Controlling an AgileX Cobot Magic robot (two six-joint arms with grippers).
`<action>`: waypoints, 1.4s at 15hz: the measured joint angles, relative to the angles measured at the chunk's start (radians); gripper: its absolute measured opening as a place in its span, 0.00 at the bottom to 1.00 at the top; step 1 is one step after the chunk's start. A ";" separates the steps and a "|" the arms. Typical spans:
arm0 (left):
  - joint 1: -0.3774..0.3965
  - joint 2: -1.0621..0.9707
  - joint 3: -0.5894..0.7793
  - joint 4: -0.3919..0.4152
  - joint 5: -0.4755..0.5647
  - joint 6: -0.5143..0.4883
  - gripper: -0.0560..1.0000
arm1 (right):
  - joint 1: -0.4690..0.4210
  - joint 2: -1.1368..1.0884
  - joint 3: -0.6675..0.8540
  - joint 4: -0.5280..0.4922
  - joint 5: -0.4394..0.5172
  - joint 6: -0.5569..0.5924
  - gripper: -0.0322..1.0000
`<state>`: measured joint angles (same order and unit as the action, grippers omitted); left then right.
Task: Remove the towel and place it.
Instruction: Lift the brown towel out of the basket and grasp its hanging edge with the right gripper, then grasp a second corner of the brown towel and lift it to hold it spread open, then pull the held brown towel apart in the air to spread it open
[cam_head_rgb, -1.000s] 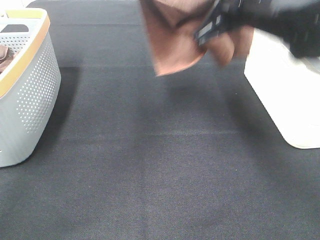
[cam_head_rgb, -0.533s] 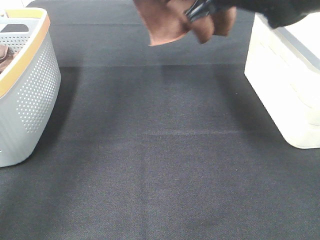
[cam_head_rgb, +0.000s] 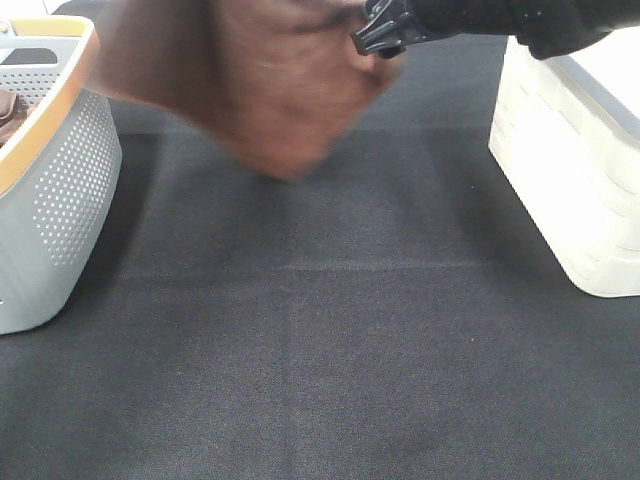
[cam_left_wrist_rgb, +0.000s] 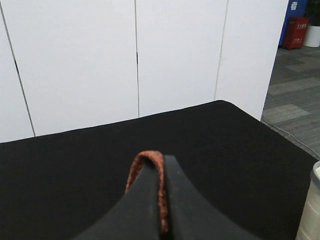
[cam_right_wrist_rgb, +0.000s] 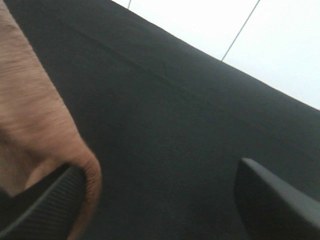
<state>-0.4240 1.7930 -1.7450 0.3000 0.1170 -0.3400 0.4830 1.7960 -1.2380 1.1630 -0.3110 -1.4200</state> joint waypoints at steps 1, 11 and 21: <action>-0.008 -0.005 0.000 0.000 0.000 0.000 0.05 | 0.000 0.000 0.000 0.007 0.023 0.000 0.78; -0.018 -0.009 0.000 -0.002 0.025 0.000 0.05 | 0.000 -0.006 0.000 0.010 0.224 0.000 0.45; -0.111 -0.009 0.000 -0.051 0.034 0.000 0.05 | 0.000 -0.021 -0.005 0.006 0.567 0.052 0.56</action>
<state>-0.5350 1.7840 -1.7450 0.2490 0.1510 -0.3400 0.4830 1.7750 -1.2430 1.1690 0.2560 -1.3680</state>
